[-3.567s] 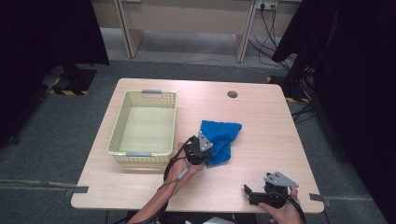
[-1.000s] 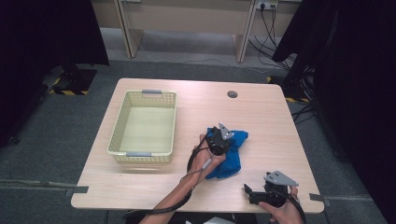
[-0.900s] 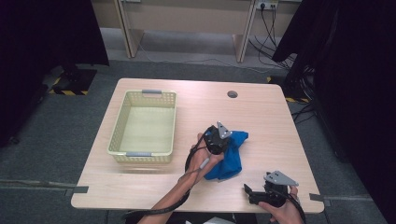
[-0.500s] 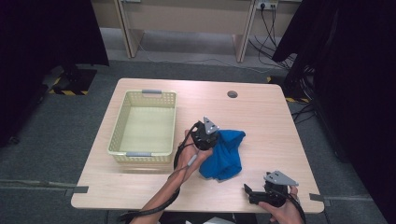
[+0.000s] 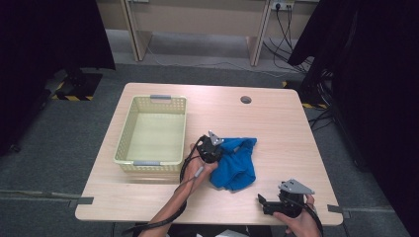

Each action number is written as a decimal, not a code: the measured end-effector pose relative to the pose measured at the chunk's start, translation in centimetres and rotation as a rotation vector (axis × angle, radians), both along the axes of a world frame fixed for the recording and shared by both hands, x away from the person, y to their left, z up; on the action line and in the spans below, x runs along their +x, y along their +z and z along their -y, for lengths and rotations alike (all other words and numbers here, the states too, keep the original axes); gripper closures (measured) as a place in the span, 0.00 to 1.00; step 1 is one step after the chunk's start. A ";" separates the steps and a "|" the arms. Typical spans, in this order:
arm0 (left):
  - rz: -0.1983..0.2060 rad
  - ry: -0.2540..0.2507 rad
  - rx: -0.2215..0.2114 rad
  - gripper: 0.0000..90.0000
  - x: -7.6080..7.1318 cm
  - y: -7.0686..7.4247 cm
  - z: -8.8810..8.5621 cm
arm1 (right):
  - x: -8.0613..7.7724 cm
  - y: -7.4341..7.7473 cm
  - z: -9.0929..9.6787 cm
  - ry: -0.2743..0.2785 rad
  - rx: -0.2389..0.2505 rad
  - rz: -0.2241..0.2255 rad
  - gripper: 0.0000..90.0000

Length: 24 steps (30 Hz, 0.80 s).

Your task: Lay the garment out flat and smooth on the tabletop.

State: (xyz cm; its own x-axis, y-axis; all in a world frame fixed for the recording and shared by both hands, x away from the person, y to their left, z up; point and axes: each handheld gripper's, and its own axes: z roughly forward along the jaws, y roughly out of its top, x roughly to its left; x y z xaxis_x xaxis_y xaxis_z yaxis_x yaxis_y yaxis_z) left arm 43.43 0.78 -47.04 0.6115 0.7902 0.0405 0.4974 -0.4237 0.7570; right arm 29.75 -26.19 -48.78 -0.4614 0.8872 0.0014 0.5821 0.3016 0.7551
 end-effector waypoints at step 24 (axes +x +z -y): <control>0.013 -0.086 -0.002 0.84 -2.0 0.0 1.8 | 5.3 1.5 -1.9 -0.016 -0.079 -0.029 0.05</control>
State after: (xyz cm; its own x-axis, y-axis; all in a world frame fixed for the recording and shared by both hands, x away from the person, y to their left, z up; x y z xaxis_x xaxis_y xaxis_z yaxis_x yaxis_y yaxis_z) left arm 41.38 -1.01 -47.03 0.6769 0.7345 0.0468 0.4494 -0.4628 0.7641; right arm 35.07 -24.28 -47.27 -0.4478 0.8924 -0.0558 0.6087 0.3500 0.7120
